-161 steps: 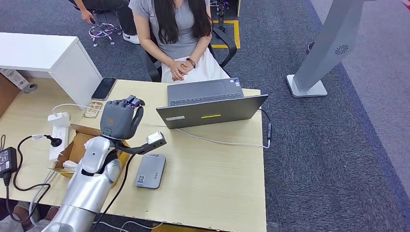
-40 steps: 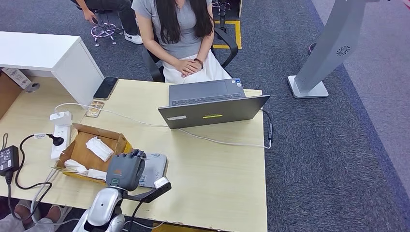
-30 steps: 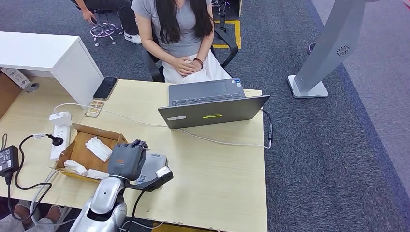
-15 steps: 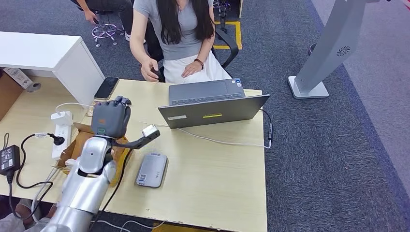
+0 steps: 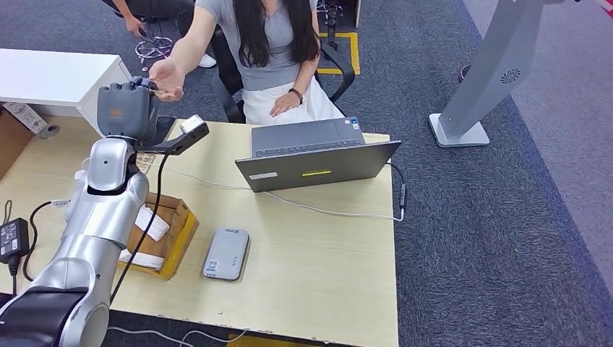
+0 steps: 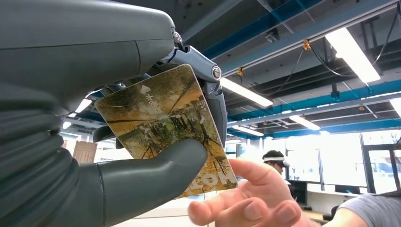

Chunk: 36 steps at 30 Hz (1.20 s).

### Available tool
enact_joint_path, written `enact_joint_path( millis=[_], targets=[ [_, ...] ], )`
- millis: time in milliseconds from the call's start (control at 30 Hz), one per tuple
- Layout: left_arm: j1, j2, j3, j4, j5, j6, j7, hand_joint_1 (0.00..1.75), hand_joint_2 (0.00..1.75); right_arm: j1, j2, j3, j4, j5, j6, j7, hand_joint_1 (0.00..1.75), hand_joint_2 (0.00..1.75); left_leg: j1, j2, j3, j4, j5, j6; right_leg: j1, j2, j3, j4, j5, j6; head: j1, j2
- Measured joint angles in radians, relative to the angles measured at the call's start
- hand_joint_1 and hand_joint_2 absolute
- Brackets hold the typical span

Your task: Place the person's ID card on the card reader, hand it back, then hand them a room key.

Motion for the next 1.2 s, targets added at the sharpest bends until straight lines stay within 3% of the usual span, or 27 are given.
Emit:
enact_joint_path(
  millis=[400, 533, 967, 1200],
  targets=[
    [-0.007, 0.001, 0.011, 0.041, 0.0, 0.015, 0.003, 1.75, 1.75, -0.001, 0.0, 0.0, 0.0, 0.002, 0.0, 0.001, 0.0, 0.0, 0.0, 0.0, 0.0, 0.0, 0.0, 0.0, 0.0, 0.0, 0.0, 0.0, 0.0, 0.0, 0.0, 0.0],
    [-0.006, 0.003, 0.012, 0.058, 0.002, 0.035, -0.004, 0.0, 1.75, -0.001, 0.0, 0.0, 0.0, 0.003, 0.0, 0.001, 0.0, 0.0, 0.0, 0.0, 0.0, 0.0, 0.0, 0.0, 0.0, 0.0, 0.0, 0.0, 0.0, 0.0, 0.0, 0.0],
    [0.042, -0.007, 0.014, 0.061, 0.014, 0.088, -0.044, 0.0, 1.75, -0.001, 0.0, -0.001, 0.001, 0.006, -0.004, 0.0, 0.0, 0.0, 0.0, 0.0, 0.0, 0.0, 0.0, 0.0, 0.0, 0.0, 0.0, 0.0, 0.0, 0.0, 0.0, 0.0],
    [0.126, -0.058, 0.006, -0.024, 0.024, 0.061, -0.077, 0.0, 1.75, -0.001, 0.0, -0.003, 0.002, 0.005, -0.013, -0.003, 0.0, 0.0, 0.0, 0.0, 0.0, 0.0, 0.0, 0.0, 0.0, 0.0, 0.0, 0.0, 0.0, 0.0, 0.0, 0.0]
  ],
)
